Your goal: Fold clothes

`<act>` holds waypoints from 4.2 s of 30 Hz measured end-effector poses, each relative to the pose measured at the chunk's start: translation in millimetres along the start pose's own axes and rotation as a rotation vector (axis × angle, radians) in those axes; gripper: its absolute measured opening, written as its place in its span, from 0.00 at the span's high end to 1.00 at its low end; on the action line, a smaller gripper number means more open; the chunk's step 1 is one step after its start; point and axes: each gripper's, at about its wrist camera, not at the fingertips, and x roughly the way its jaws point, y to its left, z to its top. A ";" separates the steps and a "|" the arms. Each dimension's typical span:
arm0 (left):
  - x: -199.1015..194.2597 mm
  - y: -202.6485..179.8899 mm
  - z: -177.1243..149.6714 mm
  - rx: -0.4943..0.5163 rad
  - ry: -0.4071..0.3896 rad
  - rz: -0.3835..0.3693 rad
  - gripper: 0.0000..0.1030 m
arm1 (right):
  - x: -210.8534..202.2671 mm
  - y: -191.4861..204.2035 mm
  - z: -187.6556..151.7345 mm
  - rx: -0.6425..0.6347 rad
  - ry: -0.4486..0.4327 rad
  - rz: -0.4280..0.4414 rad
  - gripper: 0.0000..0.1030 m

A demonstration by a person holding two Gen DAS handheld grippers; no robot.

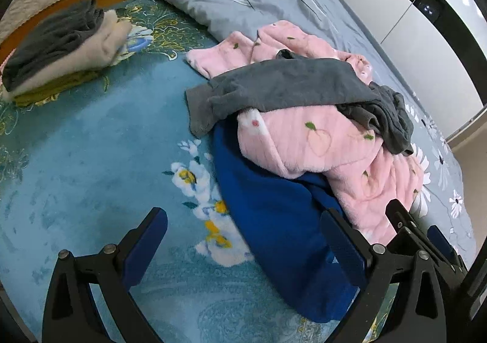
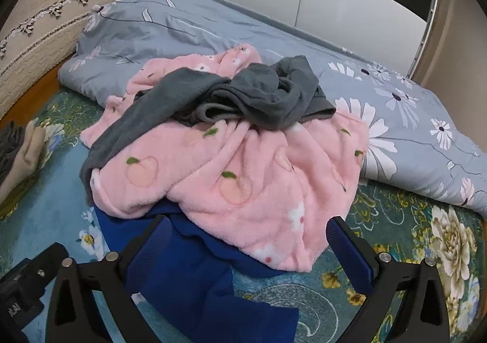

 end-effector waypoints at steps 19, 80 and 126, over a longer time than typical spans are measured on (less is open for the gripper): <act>5.1 -3.4 10.0 0.073 -0.151 -0.057 0.02 | -1.2 1.8 1.8 0.126 -0.065 0.066 0.00; 22.6 21.5 21.0 0.037 -0.091 -0.142 0.02 | 46.2 -12.9 41.9 0.096 -0.002 0.101 0.00; -105.2 42.7 -73.6 -0.063 -0.120 -0.145 0.02 | -157.6 -231.6 39.4 0.643 -0.275 0.893 0.90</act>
